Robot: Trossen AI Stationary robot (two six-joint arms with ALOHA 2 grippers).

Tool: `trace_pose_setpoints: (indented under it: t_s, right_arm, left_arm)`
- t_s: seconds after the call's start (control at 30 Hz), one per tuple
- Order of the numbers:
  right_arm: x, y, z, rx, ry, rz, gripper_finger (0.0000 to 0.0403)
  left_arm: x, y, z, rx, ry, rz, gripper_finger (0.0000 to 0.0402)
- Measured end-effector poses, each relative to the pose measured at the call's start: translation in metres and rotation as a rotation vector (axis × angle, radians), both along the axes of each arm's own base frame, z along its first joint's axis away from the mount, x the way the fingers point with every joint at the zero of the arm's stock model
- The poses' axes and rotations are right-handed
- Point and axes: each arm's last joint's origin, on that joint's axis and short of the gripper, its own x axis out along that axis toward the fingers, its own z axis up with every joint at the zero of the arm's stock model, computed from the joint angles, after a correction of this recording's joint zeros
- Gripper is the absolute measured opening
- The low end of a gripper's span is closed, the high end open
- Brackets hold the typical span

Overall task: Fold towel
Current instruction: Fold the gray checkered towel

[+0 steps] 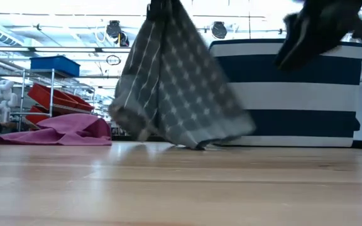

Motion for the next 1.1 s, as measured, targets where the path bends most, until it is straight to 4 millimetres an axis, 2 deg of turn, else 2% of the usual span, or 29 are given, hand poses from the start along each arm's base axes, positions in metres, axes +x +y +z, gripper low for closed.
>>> trace_pose_setpoints:
  t_s: [0.13, 0.27, 0.5, 0.77, 0.87, 1.1]
  right_arm:
    - [-0.001, -0.022, -0.035, -0.038, -0.054, -0.098, 0.0205]
    - [0.004, -0.030, -0.051, 0.032, -0.155, -0.077, 0.0199]
    - [0.017, -0.019, -0.046, 0.204, -0.324, 0.099, 0.0199]
    - [0.029, -0.012, -0.037, 0.324, -0.481, 0.150, 0.0199]
    - [0.036, -0.010, -0.041, 0.336, -0.520, 0.151, 0.0199]
    - [0.055, -0.012, -0.067, 0.308, -0.547, 0.092, 0.0199]
  left_arm:
    - [-0.015, -0.014, 0.028, 0.000, -0.127, -0.055, 0.0000]
    - [-0.025, -0.020, 0.039, -0.005, -0.165, -0.076, 0.0000]
    - [-0.026, -0.017, 0.037, 0.000, -0.137, -0.065, 0.0000]
    - [-0.024, -0.007, 0.036, -0.004, -0.135, -0.063, 0.0000]
    - [-0.021, -0.004, 0.035, -0.006, -0.143, -0.065, 0.0000]
    - [-0.021, 0.001, 0.037, -0.012, -0.170, -0.075, 0.0000]
